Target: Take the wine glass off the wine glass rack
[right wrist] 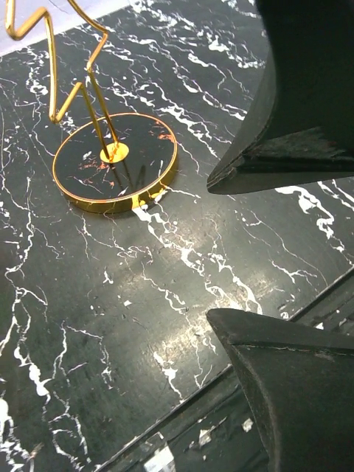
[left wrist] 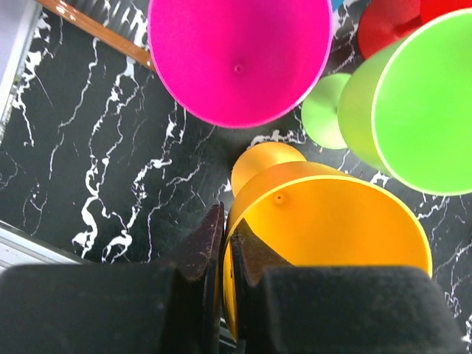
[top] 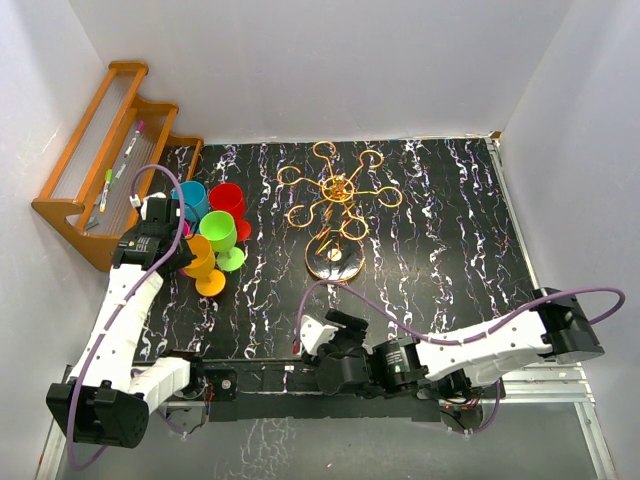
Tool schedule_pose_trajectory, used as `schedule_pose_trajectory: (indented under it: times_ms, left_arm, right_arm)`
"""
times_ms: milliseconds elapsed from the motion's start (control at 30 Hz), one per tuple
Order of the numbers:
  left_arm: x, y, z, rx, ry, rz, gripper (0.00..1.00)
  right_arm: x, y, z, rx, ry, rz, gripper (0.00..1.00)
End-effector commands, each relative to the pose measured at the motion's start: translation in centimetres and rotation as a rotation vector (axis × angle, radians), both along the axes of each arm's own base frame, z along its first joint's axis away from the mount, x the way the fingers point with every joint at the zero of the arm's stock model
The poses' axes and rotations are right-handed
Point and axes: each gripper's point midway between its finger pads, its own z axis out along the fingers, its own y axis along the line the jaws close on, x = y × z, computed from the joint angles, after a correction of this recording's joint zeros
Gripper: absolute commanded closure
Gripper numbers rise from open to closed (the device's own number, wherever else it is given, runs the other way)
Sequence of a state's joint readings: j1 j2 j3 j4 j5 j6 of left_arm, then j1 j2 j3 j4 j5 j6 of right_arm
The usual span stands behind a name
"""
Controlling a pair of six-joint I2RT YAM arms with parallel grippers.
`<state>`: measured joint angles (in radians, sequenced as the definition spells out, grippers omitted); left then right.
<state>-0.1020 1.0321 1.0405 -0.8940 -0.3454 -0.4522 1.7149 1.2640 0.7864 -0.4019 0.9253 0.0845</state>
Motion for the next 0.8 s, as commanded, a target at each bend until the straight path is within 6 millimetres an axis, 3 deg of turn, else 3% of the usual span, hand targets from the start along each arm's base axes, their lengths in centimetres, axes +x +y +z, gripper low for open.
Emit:
schedule_pose_trajectory:
  times_ms: [0,233,433,500,633,767]
  left_arm:
    - [1.3,1.2,0.5,0.071,-0.064,0.030,1.00]
    - [1.8,0.7,-1.8,0.054,-0.006,0.013,0.99]
    - [1.8,0.1,-2.7,0.024,0.012,0.001,0.91]
    - [1.8,0.1,-2.5,0.022,0.008,0.001,0.88]
    - [1.6,0.1,-1.4,0.016,-0.015,0.001,0.68]
    - [1.2,0.0,0.3,0.007,-0.045,-0.004,0.58]
  right_arm:
    - [-6.3,1.0,1.9,0.158,0.071,0.136,0.35]
    - [-5.9,0.2,3.5,0.236,0.091,0.121,0.35]
    - [-5.5,-0.5,4.6,0.300,0.112,0.107,0.35]
    - [-5.5,-0.6,4.6,0.311,0.120,0.104,0.35]
    - [-5.6,-0.8,4.5,0.322,0.139,0.092,0.35]
    - [-5.7,-0.7,4.3,0.320,0.152,0.083,0.35]
